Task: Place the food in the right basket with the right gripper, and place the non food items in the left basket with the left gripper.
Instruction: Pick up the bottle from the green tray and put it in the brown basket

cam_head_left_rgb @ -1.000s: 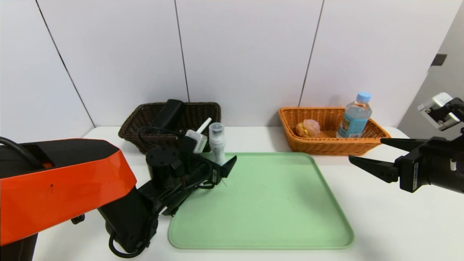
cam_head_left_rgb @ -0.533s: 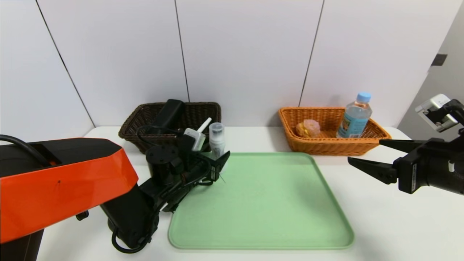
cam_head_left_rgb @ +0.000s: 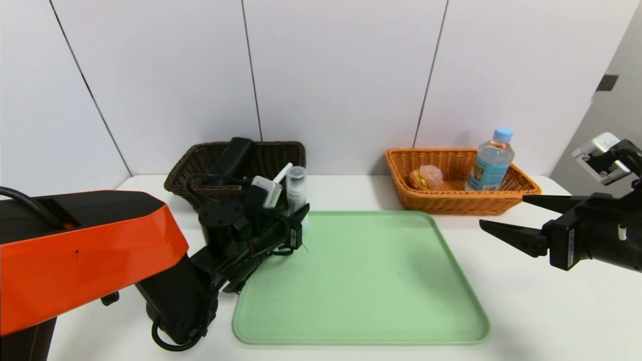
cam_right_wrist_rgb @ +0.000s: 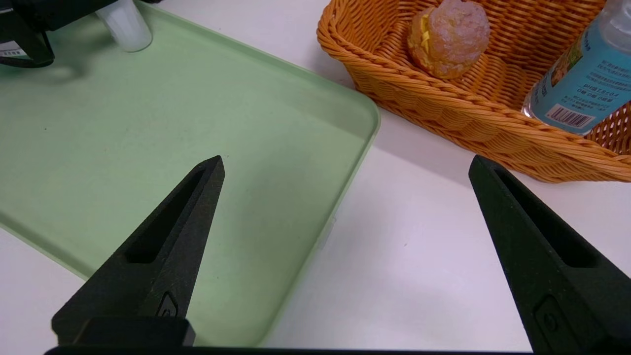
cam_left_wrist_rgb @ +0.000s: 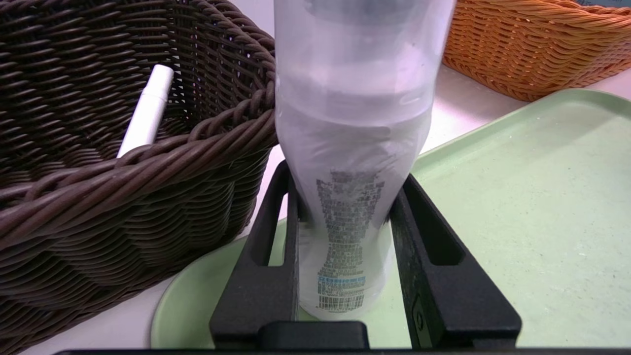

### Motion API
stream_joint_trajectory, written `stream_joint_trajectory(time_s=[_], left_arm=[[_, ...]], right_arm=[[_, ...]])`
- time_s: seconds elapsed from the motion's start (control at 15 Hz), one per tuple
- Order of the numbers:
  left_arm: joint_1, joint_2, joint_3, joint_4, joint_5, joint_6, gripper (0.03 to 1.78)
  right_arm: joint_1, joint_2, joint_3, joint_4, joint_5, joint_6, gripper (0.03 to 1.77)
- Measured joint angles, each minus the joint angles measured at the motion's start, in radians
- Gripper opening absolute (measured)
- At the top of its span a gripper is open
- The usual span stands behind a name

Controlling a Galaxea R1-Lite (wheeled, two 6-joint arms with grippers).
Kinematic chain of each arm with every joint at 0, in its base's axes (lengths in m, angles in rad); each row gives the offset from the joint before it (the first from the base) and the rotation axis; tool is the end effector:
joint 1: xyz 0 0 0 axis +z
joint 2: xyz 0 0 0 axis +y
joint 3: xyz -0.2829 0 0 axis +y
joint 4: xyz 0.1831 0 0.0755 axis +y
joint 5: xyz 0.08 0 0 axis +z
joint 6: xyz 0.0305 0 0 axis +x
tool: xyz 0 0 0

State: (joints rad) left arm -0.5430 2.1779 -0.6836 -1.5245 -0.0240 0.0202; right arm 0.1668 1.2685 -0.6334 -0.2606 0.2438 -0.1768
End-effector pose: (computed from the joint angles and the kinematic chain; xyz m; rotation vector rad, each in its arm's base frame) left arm 0.3088 -0.1872 0.0589 0.0118 -0.0353 -0.5666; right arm 0.2058 0.0421 0.1821 -0.1577 0.3399 0.4379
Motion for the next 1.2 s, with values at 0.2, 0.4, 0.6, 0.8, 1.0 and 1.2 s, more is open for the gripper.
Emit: stream_joint_trajectory(time_s=[0.2, 0.4, 0.6, 0.8, 1.0, 1.2], left_arm=[[0.004, -0.041, 0.024, 0.009, -0.002, 0.000, 0.57], [0.005, -0.132, 0.071, 0.006, -0.007, -0.003, 0.56], [0.013, -0.249, 0.089, 0.049, -0.006, 0.000, 0.56], [0.063, -0.357, 0.035, 0.179, -0.008, 0.004, 0.56], [0.157, -0.398, -0.086, 0.301, -0.041, 0.004, 0.56], [0.200, -0.380, -0.156, 0.389, -0.063, -0.002, 0.56]], right_arm=[[0.000, 0.001, 0.005, 0.000, 0.000, -0.001, 1.71], [0.001, 0.006, 0.012, 0.000, 0.001, -0.003, 1.71], [0.003, 0.014, 0.013, 0.000, 0.000, -0.009, 1.71], [0.012, 0.020, 0.025, 0.000, 0.000, -0.013, 1.71], [0.025, 0.025, 0.037, 0.000, -0.001, -0.015, 1.71], [0.043, 0.026, 0.039, 0.000, -0.006, -0.015, 1.71]])
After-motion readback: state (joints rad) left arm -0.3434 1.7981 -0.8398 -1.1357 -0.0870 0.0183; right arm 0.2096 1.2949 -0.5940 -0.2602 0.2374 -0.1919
